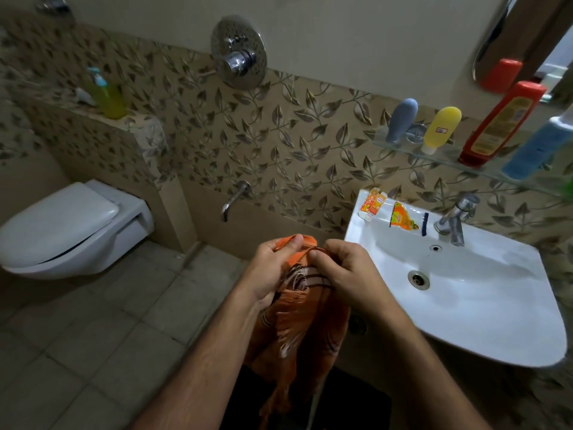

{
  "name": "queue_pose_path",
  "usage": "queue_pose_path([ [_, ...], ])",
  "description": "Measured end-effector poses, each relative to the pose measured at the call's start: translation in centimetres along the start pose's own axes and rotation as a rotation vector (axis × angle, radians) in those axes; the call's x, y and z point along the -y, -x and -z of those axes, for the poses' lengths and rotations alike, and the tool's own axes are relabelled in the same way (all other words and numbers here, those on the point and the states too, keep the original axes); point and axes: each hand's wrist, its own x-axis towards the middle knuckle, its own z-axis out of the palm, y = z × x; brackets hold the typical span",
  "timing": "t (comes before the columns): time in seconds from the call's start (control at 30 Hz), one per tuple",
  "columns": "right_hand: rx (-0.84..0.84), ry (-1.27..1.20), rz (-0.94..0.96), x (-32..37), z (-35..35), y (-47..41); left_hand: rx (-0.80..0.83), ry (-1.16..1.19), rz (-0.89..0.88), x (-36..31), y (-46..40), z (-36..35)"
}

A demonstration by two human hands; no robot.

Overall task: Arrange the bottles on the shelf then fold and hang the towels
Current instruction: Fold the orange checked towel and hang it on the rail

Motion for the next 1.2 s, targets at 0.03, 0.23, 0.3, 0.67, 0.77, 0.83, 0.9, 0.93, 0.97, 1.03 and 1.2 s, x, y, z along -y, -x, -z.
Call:
queue_pose_path([
  [0.03,-0.055,0.023,0.003,-0.1,-0.5,-0.2,-0.001,0.016,0.005,0.0,0.1,-0.1],
  [0.23,-0.231,0.094,-0.032,-0.4,-2.0,-0.7,0.008,0.023,0.004,0.4,0.4,0.1],
  [0.3,-0.229,0.122,-0.037,-0.5,-2.2,-0.7,0.038,0.024,0.004,0.5,0.4,0.3],
  [0.67,-0.124,0.051,-0.002,-0.9,-1.8,-1.4,0.063,-0.29,-0.212,0.3,-0.8,1.2],
  [0.77,0.008,-0.219,-0.019,-0.8,-1.2,-1.4,0.053,-0.54,-0.303,-1.3,-0.6,1.2],
  [0.83,0.13,-0.444,-0.066,-0.8,-0.9,-1.4,0.019,-0.799,-0.481,-3.1,-0.5,1.4],
  [0.9,0.2,-0.53,-0.106,-1.1,-0.7,-1.3,0.056,-1.09,-0.689,-4.5,-0.4,1.3],
  [0.93,0.202,-0.493,-0.108,-1.2,-0.8,-1.3,0.073,-1.188,-0.748,-5.0,-0.3,1.2],
  [0.97,0.187,-0.447,-0.094,-1.2,-0.8,-1.4,0.081,-1.249,-0.765,-5.4,-0.1,1.0],
  [1.03,0.168,-0.43,-0.03,-1.3,-0.6,-1.6,0.082,-1.321,-0.758,-6.1,0.2,0.7],
  [1.2,0.277,-0.57,0.017,-1.0,-0.6,-2.2,0.12,-1.413,-0.812,-7.9,0.6,0.2],
])
